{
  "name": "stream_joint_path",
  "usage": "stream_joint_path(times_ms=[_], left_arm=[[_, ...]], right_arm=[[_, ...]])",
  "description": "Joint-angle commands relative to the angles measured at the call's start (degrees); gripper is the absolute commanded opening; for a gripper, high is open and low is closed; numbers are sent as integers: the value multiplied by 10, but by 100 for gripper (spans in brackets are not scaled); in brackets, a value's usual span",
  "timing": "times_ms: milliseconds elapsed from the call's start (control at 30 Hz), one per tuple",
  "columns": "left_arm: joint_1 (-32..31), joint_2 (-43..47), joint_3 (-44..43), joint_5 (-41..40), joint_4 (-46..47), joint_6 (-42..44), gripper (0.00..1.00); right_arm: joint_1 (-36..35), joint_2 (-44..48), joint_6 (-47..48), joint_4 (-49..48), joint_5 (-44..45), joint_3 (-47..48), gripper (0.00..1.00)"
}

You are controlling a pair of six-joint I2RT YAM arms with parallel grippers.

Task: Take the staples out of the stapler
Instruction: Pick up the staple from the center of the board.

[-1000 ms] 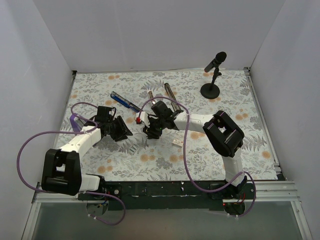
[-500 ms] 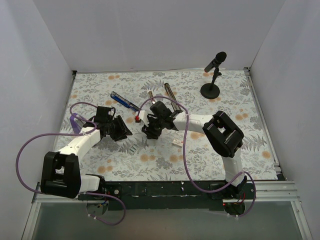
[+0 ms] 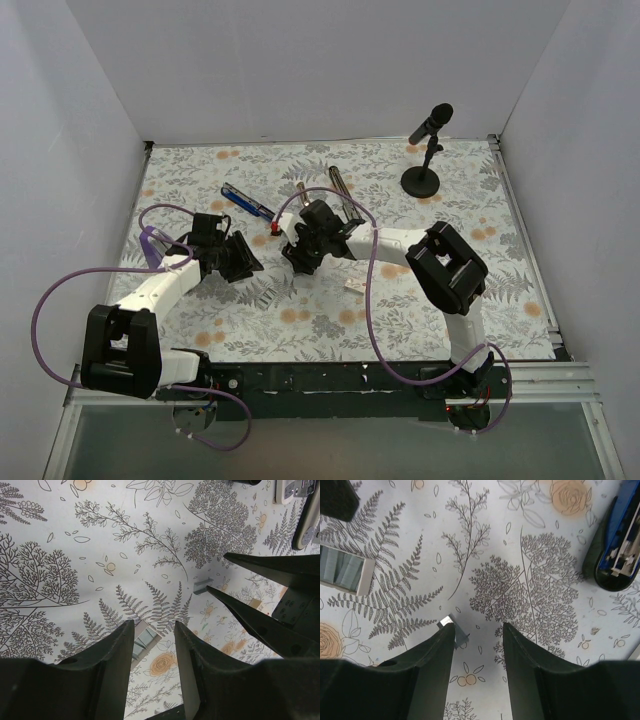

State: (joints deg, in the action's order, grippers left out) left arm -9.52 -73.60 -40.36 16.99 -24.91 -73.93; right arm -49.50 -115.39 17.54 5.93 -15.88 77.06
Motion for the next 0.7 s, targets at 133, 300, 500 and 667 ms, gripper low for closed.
stream_joint_path(times_ms=[133,300,500,667], left_arm=[[3,17,5,-3,8,11,37],[2,17,5,-3,9,10,37],[3,15,5,-3,11,10,37],[3,16,6,-3,11,9,37]], right_arm=[[2,10,-16,-19,16,-27,51],[1,29,-22,-32,17,-46,51],[0,54,-33,-48,14,-66,51],[1,57,-34,-51,-1,-74,48]])
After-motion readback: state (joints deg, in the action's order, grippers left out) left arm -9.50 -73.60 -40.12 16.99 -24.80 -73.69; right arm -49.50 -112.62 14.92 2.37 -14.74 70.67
